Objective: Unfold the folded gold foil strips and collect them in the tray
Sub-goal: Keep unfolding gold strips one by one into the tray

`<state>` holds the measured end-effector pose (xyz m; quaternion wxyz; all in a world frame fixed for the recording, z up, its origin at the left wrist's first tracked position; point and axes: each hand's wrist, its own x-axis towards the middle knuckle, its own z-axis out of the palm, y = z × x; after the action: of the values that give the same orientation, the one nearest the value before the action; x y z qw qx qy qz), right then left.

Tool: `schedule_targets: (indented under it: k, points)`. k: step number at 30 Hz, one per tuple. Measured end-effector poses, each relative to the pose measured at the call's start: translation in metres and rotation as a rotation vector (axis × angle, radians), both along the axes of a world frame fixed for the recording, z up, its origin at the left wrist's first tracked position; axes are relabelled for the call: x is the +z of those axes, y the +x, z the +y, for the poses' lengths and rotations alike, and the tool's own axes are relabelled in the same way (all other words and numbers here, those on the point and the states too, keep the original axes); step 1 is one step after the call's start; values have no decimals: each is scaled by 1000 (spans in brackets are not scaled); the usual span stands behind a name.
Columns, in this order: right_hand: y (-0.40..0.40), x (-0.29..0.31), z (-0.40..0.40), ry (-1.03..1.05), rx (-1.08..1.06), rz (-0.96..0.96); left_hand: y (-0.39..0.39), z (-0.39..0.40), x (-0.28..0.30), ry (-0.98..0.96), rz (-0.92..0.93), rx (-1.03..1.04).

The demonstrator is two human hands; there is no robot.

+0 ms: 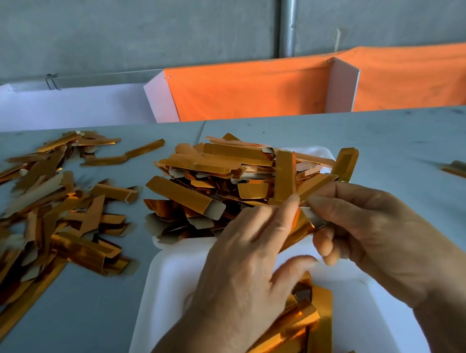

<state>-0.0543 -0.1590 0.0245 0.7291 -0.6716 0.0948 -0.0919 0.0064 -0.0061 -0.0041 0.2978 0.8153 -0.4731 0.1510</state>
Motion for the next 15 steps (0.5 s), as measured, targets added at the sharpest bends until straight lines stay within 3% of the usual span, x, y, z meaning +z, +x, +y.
schedule_targets:
  k: [6, 15]
  points:
    - [-1, -1, -7, 77, 64, -42, 2, 4, -1, -186, 296, -112]
    - [-4, 1, -10, -9, 76, -133, 3, 7, -1, -280, 496, -194]
